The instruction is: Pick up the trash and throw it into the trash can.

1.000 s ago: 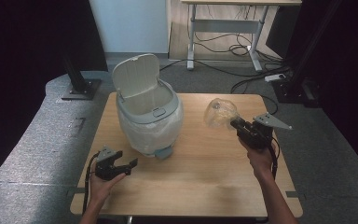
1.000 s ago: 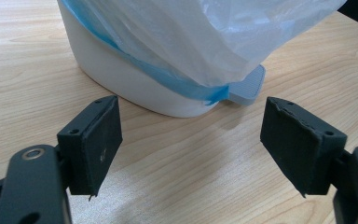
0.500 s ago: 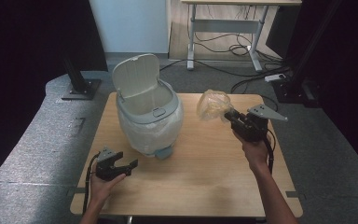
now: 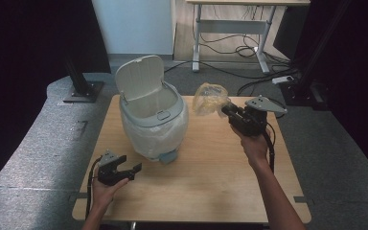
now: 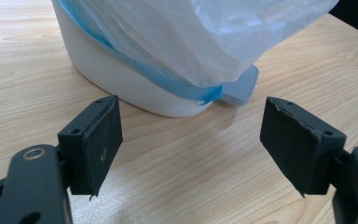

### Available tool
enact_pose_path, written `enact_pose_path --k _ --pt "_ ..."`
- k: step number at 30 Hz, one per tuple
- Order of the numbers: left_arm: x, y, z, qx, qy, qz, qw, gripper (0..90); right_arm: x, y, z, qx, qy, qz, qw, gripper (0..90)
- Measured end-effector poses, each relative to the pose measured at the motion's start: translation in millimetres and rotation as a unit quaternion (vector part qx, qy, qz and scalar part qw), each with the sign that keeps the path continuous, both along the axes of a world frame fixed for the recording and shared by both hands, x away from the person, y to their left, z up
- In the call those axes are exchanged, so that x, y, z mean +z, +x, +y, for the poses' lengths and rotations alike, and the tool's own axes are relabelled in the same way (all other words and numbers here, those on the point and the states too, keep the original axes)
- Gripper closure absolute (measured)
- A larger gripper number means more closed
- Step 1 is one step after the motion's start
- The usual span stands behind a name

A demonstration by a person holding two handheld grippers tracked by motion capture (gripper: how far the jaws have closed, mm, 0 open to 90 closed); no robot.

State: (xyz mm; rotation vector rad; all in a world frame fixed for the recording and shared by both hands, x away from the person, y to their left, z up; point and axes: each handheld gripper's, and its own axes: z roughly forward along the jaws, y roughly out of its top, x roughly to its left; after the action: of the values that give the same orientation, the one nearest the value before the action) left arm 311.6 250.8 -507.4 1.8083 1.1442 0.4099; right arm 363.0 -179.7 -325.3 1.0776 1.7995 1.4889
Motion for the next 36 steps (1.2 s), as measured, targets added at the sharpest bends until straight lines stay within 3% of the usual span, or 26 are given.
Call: enact_pose_path --k 24,36 --pt "-0.3 -0.9 0.2 -0.002 -0.011 0.000 0.9999 20.7 14.0 22.2 37.6 0.016 0.014 -0.005 0.9998 76.9" --pt "0.3 -0.5 1.4 -0.001 -0.018 0.000 0.9998 20.6 21.4 32.8 62.5 0.036 -0.003 -0.003 0.9994 76.6"
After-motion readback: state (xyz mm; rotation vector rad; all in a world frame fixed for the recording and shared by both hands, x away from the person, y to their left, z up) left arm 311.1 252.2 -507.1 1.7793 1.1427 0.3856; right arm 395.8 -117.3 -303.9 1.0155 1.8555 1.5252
